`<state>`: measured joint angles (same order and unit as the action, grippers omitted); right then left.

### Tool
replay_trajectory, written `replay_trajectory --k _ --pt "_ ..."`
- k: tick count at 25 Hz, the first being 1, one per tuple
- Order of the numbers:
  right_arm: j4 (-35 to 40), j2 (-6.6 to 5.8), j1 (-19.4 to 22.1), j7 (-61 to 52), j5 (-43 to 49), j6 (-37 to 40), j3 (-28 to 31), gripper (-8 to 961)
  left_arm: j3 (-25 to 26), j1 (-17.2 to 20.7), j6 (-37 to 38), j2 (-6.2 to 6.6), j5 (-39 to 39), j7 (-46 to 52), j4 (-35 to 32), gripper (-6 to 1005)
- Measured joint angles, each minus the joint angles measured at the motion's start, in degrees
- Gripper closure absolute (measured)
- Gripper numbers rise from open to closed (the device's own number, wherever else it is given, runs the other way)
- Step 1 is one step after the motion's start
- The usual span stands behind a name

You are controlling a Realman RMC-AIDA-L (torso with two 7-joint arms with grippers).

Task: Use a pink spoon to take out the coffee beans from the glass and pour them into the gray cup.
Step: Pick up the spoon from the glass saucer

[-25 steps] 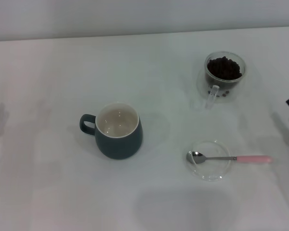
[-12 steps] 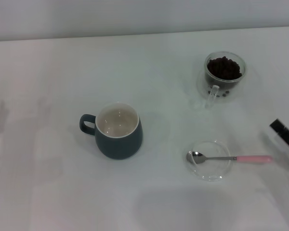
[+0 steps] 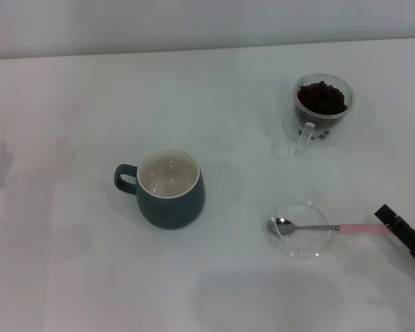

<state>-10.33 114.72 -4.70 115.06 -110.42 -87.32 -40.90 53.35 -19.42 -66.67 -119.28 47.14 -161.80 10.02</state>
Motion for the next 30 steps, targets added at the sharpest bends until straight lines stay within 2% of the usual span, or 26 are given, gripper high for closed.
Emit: replay_trajectory --k 8,12,19,30 --pt "-7.6 0.38 -1.2 6.8 0.1 -2.5 2.2 219 0.0 -0.8 -0.1 0.02 0.1 0.0 0.1 123" --pt "-9.2 0.49 -2.1 8.4 0.1 -2.6 2.5 223 0.0 -1.1 -0.1 0.02 0.1 0.0 0.3 123" --pt "-15.0 0.59 -2.3 14.6 0.2 -2.6 6.8 229 0.0 -1.6 -0.1 0.05 0.1 0.0 0.3 123" --pt "-16.8 0.67 -3.2 16.0 3.1 -0.9 10.0 239 0.5 -3.0 -0.2 0.1 0.1 0.0 0.0 123"
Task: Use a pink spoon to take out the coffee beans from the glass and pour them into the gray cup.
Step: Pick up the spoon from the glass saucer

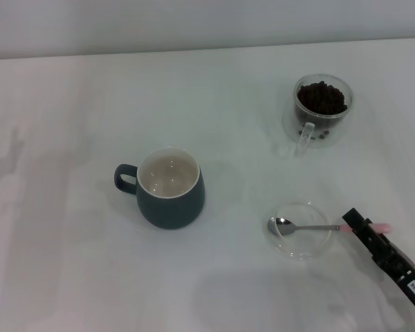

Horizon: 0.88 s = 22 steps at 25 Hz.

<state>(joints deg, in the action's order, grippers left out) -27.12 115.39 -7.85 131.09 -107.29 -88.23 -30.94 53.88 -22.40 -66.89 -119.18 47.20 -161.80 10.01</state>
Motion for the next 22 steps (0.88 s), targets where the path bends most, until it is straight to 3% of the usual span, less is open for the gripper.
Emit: replay_trajectory --k 3,8,14,22 --pt "-0.3 0.0 -0.2 -0.2 0.5 1.1 0.6 242 0.0 -0.1 0.0 0.0 0.0 0.0 0.0 123" --pt "-0.3 0.0 -0.3 -0.6 0.7 1.7 1.1 477 0.0 -0.1 0.0 0.0 0.0 0.0 0.0 123" --pt "-0.3 -0.01 -0.2 -1.3 0.8 1.3 1.2 688 0.0 0.0 -0.1 0.0 0.0 0.0 0.0 123" --pt "3.6 -0.15 -0.3 -4.6 2.3 -1.9 0.9 768 0.0 0.0 -0.1 0.0 0.0 0.0 0.0 123"
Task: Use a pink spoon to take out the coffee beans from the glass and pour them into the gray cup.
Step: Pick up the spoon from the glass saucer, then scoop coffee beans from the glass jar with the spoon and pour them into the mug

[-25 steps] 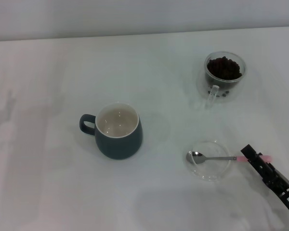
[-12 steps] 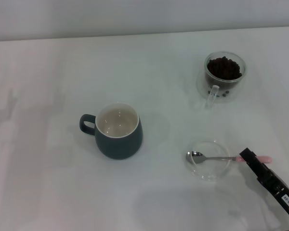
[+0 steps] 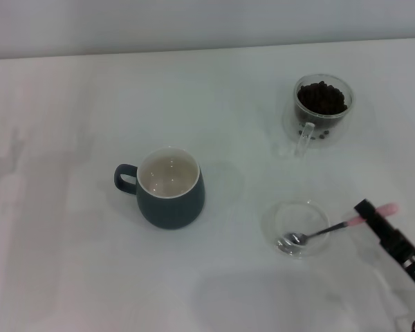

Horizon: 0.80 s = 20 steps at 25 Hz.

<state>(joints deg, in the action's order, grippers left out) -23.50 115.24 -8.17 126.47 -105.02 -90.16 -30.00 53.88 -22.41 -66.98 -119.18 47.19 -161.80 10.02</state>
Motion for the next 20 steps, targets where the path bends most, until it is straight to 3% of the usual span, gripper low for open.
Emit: replay_trajectory --k 11,16,20 --pt "14.0 -0.11 -1.1 -10.9 -0.4 -5.8 0.6 805 0.0 -0.1 0.0 0.09 0.0 0.0 0.0 124" --pt "23.8 -0.19 -7.2 -15.9 -0.2 -7.4 1.3 806 0.1 -0.1 0.0 0.09 0.0 0.0 0.0 124" --pt "30.9 -0.18 -13.1 -16.0 -0.1 -2.6 1.2 805 0.1 -0.1 0.3 0.09 -0.1 0.0 0.0 124"
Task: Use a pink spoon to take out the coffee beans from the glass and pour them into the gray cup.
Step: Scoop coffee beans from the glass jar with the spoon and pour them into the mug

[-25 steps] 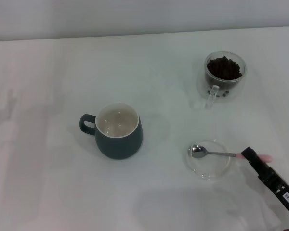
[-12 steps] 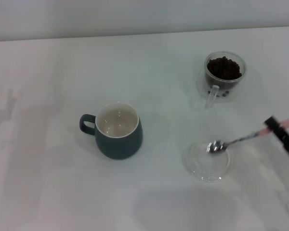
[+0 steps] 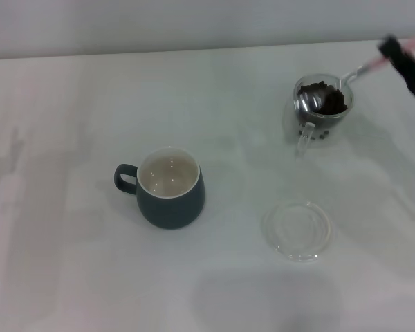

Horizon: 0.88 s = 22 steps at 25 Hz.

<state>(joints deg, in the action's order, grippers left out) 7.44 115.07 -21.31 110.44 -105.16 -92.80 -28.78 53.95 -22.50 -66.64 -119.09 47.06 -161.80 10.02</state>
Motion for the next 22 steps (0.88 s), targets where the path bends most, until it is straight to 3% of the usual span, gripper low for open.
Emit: replay_trajectory --k 6,12,22 --pt "12.4 -0.01 -5.7 0.0 0.9 15.9 -5.1 806 -0.5 -0.1 0.5 -0.22 -0.4 0.0 0.0 124" --pt "18.9 -0.04 -6.4 0.1 0.9 25.0 -10.9 809 -0.5 0.2 0.5 -0.29 -0.4 0.2 0.2 124" --pt "23.1 -0.2 -4.2 -0.9 4.2 27.5 -12.9 808 -0.5 -0.1 2.2 -0.3 -0.3 0.1 0.1 124"
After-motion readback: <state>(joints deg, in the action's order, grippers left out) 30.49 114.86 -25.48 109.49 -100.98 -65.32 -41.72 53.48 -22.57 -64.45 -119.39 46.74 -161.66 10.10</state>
